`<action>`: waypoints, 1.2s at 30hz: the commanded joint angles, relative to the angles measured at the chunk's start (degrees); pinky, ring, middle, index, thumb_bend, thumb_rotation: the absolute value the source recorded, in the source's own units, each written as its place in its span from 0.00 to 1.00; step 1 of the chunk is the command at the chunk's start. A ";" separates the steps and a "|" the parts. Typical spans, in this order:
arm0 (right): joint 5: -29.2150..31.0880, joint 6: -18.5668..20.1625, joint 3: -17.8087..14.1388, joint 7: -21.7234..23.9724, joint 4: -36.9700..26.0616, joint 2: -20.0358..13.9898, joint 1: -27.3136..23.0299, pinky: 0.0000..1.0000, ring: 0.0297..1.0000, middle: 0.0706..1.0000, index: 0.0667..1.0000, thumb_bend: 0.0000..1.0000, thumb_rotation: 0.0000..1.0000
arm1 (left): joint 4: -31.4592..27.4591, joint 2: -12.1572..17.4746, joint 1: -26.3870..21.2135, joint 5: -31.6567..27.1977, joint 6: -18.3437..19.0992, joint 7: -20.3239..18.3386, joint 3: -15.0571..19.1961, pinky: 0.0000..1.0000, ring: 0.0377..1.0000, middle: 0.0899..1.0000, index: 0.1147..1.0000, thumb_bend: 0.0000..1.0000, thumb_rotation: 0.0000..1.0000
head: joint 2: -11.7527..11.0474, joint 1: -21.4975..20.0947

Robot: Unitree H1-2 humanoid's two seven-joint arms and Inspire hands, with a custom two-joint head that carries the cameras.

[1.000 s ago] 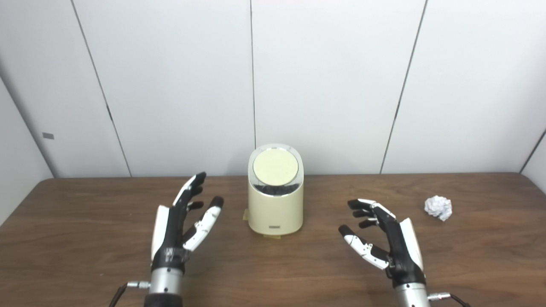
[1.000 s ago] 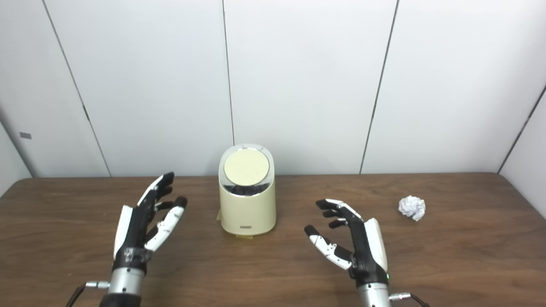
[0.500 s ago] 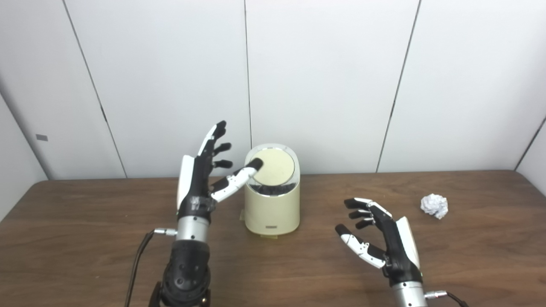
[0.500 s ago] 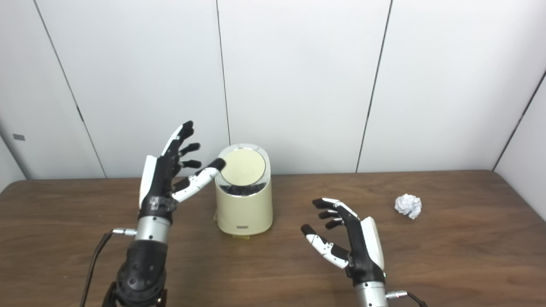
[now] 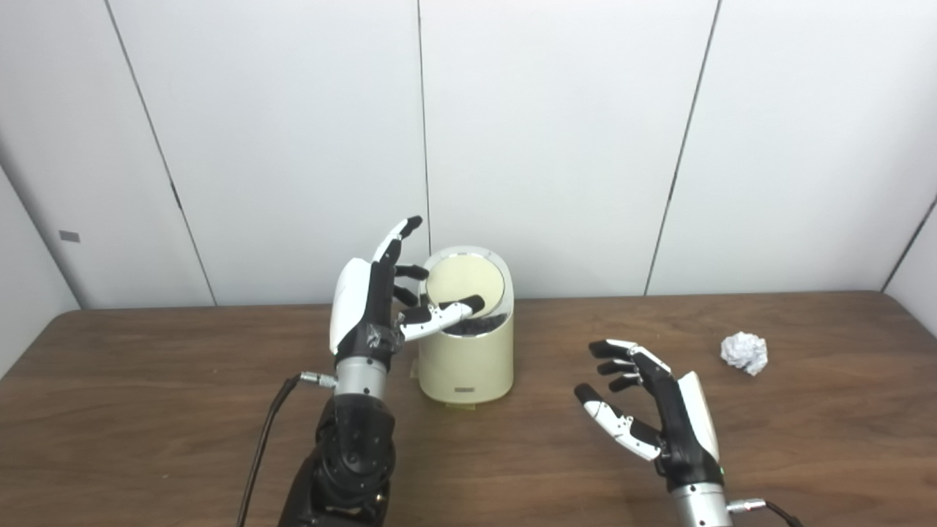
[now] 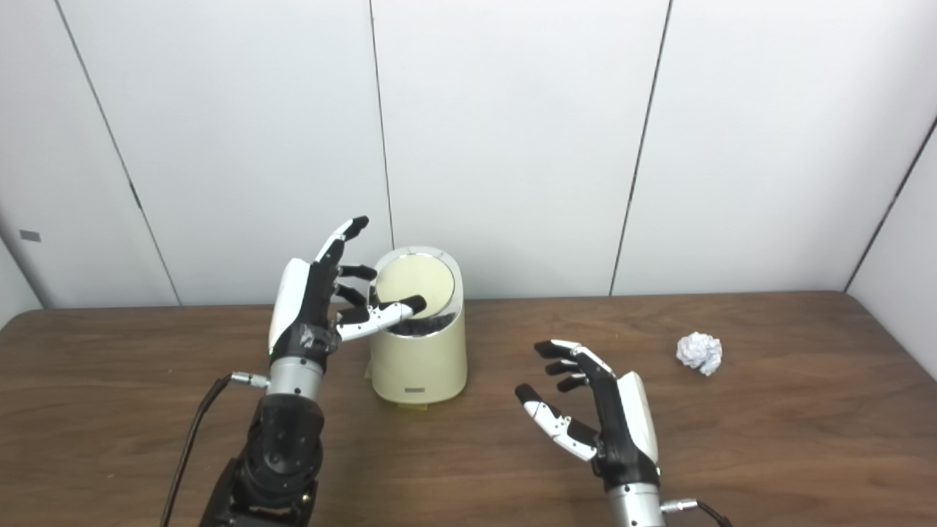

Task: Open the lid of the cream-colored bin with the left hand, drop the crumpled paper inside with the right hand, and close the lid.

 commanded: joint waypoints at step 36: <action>-0.20 -1.55 0.22 -0.83 0.00 0.52 1.12 0.52 0.64 0.67 0.66 0.33 0.44 | 7.10 -0.13 -6.77 5.27 1.52 5.61 -1.88 0.72 0.92 0.97 0.93 0.95 0.43 | 0.00 -0.61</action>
